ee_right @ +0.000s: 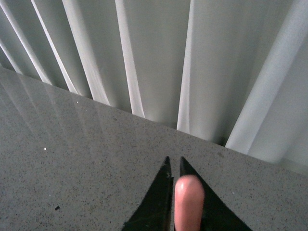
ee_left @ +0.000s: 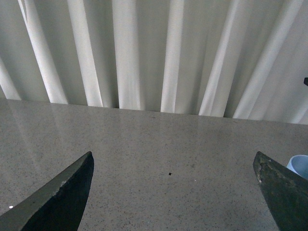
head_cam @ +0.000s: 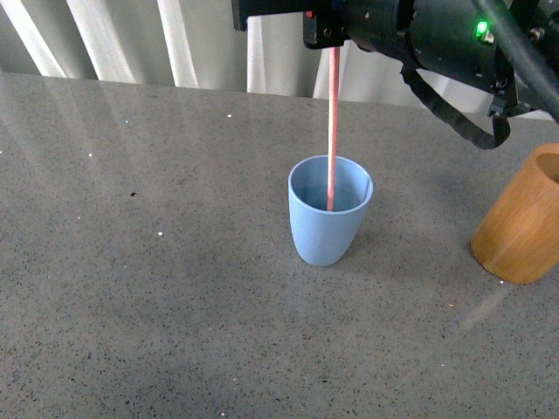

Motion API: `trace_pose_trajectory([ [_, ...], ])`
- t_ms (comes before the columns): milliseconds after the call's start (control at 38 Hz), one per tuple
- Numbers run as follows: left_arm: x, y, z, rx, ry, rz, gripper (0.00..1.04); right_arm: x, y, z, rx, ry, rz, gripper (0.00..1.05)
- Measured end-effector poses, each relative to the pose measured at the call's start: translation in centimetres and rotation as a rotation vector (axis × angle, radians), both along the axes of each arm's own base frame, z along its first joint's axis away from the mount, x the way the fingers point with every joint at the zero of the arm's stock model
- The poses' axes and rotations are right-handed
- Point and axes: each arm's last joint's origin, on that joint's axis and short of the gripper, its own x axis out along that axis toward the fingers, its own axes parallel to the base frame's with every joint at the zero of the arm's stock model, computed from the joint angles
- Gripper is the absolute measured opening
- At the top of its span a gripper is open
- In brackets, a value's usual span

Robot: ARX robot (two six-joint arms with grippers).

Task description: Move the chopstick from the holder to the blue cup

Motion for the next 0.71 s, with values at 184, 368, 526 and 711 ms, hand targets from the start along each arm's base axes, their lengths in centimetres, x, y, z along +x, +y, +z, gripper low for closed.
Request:
trace_pose_trajectory([
  [184, 0.0, 0.0, 0.0, 0.0, 0.0, 0.0, 0.98, -0.2, 0.0, -0.5, 0.002, 0.02, -0.006, 0.37],
  [368, 0.0, 0.0, 0.0, 0.0, 0.0, 0.0, 0.98, -1.1, -0.6, 0.7, 0.016, 0.017, -0.027, 0.7],
  [526, 0.0, 0.0, 0.0, 0.0, 0.0, 0.0, 0.98, -2.9, -2.9, 4.0, 0.025, -0.043, -0.123, 0.97],
  [711, 0.0, 0.0, 0.0, 0.0, 0.0, 0.0, 0.98, -8.4, -11.2, 6.0, -0.125, -0.03, -0.533, 0.95],
])
